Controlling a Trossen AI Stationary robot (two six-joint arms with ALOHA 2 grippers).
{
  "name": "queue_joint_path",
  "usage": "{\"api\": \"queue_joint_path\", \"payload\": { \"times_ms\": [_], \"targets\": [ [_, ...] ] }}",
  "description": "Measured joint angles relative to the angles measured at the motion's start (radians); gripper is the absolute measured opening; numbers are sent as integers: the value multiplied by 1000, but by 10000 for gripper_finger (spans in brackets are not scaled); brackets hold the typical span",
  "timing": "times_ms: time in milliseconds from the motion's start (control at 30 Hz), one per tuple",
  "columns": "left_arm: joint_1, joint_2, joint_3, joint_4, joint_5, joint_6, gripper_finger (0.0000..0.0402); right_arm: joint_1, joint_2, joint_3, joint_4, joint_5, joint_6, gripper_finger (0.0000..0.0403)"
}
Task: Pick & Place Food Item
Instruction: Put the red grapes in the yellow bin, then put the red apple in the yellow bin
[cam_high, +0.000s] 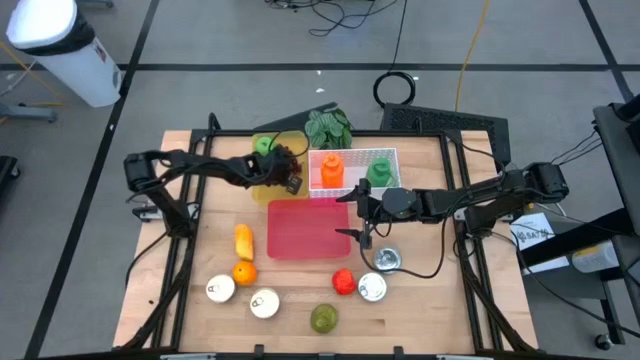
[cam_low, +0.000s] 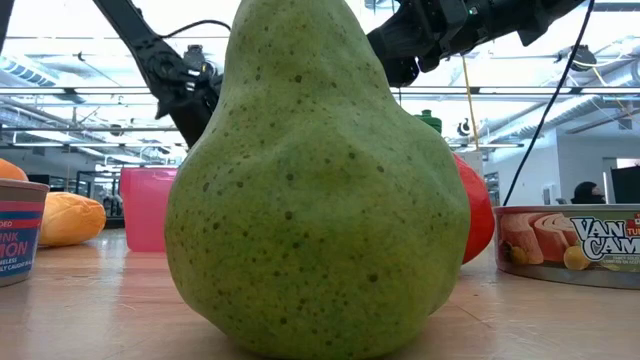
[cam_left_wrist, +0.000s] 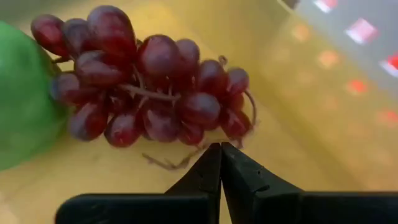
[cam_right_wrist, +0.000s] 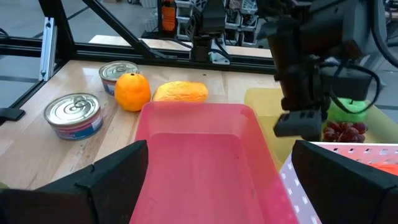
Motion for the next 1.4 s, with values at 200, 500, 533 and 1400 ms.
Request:
{"api": "queue_joint_path", "payload": {
  "times_ms": [200, 500, 533, 1400],
  "targets": [
    [24, 84, 0, 145, -50, -4, 32, 0, 0, 0, 0, 0, 0, 377],
    [53, 165, 0, 337, -103, -5, 33, 0, 0, 0, -1, 0, 0, 377],
    [56, 166, 0, 338, -111, -6, 33, 0, 0, 0, -1, 0, 0, 377],
    [18, 49, 0, 263, -90, 61, 35, 2, 0, 0, -16, -3, 0, 377]
  ]
}}
